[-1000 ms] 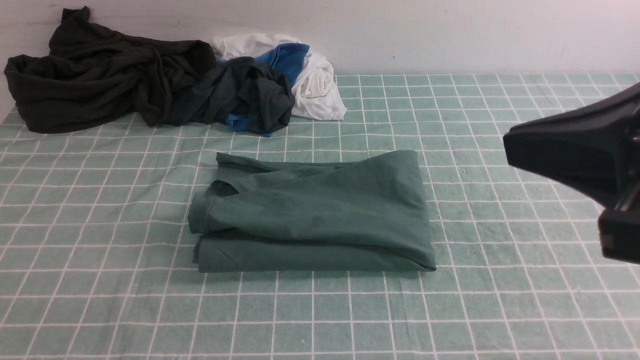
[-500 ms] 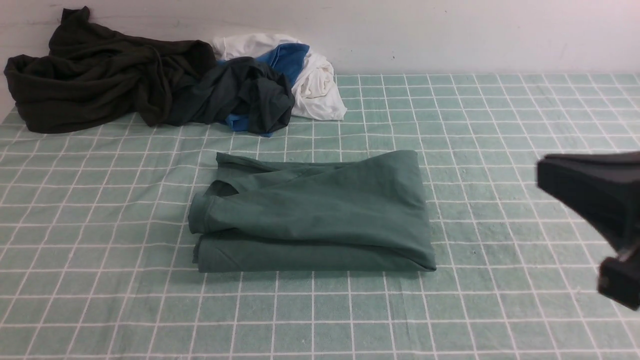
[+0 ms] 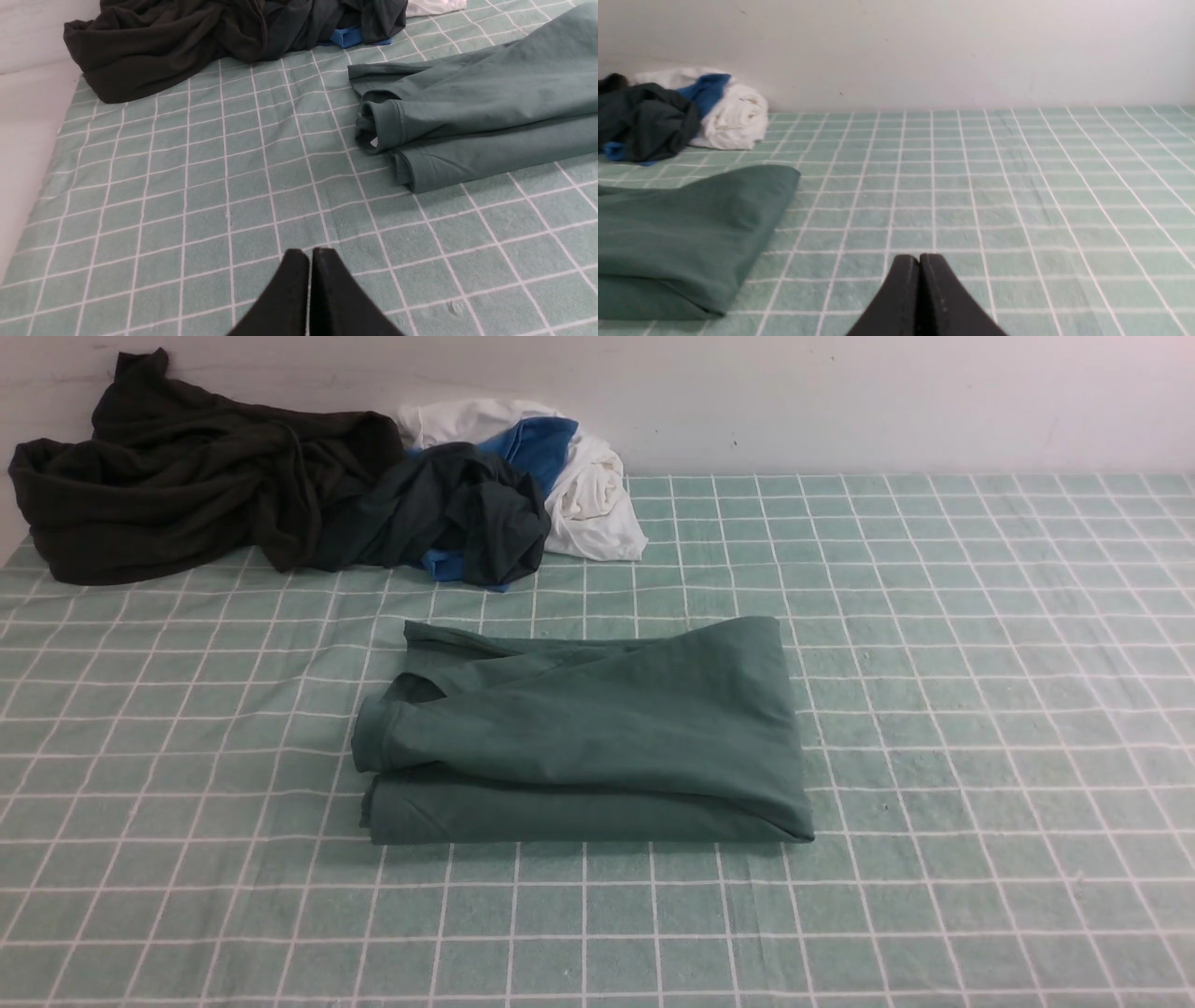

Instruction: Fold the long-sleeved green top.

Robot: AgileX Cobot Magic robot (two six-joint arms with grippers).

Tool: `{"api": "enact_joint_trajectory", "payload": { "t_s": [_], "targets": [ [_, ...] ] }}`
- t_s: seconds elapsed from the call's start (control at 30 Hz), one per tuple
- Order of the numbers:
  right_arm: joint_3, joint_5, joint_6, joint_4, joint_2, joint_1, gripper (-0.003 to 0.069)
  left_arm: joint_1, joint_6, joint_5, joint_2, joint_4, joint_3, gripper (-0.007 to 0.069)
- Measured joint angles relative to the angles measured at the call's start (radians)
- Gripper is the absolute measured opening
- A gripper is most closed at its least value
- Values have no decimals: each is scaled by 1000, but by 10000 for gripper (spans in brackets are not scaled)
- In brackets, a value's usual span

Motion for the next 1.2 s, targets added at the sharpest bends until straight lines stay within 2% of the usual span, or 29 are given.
{"api": "enact_joint_trajectory", "payload": {
  "t_s": [0.13, 1.2],
  "targets": [
    [85, 7, 24, -17, -40, -11, -14, 0, 0, 0, 0, 0, 0, -3],
    [85, 22, 28, -22, -42, -11, -14, 0, 1, 1, 0, 7, 0, -3]
  ]
}}
